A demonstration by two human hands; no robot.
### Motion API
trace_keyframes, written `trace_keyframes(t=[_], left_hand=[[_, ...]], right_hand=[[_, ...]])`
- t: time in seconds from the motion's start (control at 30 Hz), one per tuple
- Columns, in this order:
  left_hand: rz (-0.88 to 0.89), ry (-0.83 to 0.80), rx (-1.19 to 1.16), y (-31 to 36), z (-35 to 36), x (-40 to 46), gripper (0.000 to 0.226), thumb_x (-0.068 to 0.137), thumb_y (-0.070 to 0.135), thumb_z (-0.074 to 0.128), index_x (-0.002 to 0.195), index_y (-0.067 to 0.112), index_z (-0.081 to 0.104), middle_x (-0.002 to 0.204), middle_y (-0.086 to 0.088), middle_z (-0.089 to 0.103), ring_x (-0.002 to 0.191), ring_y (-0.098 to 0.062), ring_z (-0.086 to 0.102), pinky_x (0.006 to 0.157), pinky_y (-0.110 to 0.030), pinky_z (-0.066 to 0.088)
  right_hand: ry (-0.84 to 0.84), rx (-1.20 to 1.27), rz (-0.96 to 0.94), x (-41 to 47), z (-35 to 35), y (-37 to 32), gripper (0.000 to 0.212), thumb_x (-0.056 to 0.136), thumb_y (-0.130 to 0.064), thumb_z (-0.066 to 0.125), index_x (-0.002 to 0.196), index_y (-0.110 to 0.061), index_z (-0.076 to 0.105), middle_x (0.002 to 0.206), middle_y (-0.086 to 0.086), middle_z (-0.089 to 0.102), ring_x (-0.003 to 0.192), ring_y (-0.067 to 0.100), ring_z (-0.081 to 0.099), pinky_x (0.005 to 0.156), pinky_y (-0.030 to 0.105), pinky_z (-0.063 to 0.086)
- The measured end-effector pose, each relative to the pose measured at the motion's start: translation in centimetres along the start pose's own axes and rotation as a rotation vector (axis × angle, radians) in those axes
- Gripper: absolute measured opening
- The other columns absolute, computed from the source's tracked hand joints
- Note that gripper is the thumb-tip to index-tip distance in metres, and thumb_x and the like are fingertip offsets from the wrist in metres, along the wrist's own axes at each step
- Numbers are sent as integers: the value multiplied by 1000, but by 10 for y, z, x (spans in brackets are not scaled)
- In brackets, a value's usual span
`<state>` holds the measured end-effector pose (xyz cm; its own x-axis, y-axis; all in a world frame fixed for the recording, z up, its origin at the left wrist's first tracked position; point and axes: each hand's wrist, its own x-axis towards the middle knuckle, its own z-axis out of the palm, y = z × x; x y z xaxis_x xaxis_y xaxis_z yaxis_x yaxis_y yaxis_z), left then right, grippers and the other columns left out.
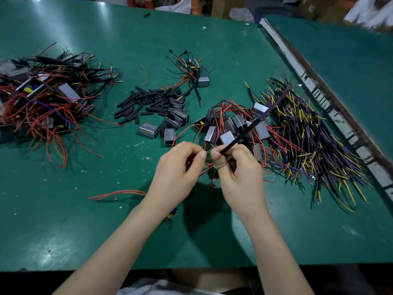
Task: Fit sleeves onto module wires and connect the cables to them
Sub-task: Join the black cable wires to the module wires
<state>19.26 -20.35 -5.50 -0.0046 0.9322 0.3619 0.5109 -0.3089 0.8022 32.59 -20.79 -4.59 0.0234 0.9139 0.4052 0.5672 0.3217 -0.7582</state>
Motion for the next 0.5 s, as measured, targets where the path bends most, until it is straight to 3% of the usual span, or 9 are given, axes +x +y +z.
trace_keyframes(t=[0.1, 0.23, 0.33, 0.5], left_hand=[[21, 22, -47, 1, 3, -4, 13, 93, 19, 52, 84, 13, 60, 72, 11, 50, 67, 2, 44, 62, -10, 32], [38, 17, -56, 1, 4, -6, 10, 94, 21, 48, 86, 21, 55, 73, 13, 49, 68, 4, 45, 63, -7, 32], [62, 16, -51, -1, 4, -7, 11, 94, 22, 47, 87, 21, 55, 75, 14, 47, 69, 4, 44, 64, -8, 32], [240, -53, 74, -3, -4, -3, 14, 96, 13, 49, 88, 6, 57, 79, 4, 45, 71, -7, 40, 67, -12, 33]], right_hand=[[59, 18, -17, -5, 3, 1, 14, 93, -16, 59, 89, -6, 67, 87, -2, 58, 77, 8, 51, 72, 13, 37], [52, -42, -56, -8, 6, 5, 20, 93, -20, 53, 90, -5, 66, 89, 4, 60, 74, 13, 51, 68, 21, 39], [26, -78, -62, -7, 7, 6, 19, 92, -21, 53, 90, -7, 65, 88, -2, 54, 68, 7, 43, 64, 19, 33], [-180, -21, 11, 4, -2, 10, 15, 96, -21, 57, 92, -9, 65, 84, -4, 57, 74, 10, 49, 69, 23, 38]])
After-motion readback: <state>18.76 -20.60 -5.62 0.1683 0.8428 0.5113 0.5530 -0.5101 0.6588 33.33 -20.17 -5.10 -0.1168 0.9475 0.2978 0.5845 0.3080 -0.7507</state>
